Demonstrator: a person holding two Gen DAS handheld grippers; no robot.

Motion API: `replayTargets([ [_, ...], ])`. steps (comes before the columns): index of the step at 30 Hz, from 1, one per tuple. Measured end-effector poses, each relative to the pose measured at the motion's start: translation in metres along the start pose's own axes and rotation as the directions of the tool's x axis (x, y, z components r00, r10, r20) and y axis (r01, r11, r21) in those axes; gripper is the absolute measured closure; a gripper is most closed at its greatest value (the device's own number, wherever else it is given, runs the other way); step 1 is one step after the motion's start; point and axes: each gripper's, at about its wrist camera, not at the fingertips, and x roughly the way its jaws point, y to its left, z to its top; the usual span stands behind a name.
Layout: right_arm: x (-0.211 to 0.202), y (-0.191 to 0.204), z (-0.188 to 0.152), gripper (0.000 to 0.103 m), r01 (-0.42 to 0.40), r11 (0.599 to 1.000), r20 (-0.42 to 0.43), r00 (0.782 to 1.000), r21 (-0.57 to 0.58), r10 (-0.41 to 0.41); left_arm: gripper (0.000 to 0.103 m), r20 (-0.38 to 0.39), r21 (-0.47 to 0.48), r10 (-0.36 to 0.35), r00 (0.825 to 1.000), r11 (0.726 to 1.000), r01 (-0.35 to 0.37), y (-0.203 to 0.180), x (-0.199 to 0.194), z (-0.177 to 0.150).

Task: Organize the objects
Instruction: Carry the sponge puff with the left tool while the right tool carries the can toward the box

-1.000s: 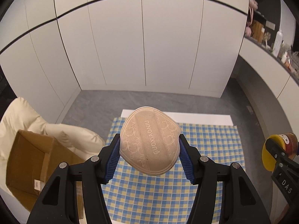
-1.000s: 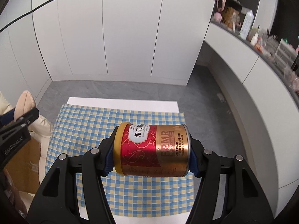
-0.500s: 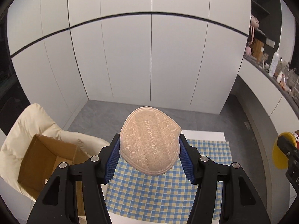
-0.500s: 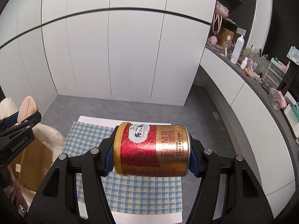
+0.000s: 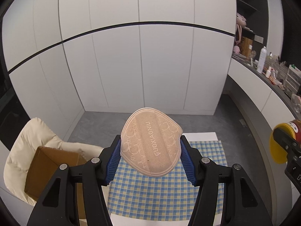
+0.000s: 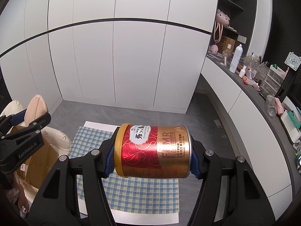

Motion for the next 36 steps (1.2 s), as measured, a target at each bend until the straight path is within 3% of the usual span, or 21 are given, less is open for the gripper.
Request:
replayTargets([
  [10,-0.006,-0.007,-0.012,0.039,0.008,1.000,-0.020,1.000,-0.003,-0.009,0.044,-0.018,0.035,-0.011,1.000,0.999,0.012,-0.012,-0.009,-0.019],
  [26,-0.022,-0.013,-0.078,0.039,-0.018,1.000,-0.097,0.995,0.008,0.019,0.044,0.020,0.063,0.013,1.000,0.998,-0.014,-0.007,-0.050,-0.069],
  [33,-0.046,-0.007,-0.107,0.039,-0.054,0.999,-0.110,0.992,0.010,0.054,0.044,0.018,0.053,-0.012,1.000,0.999,0.011,0.004,-0.073,-0.099],
  [36,-0.054,-0.005,-0.120,0.039,-0.115,0.993,-0.134,0.984,0.038,0.119,0.044,0.005,0.048,-0.018,1.000,0.999,0.018,0.007,-0.081,-0.112],
])
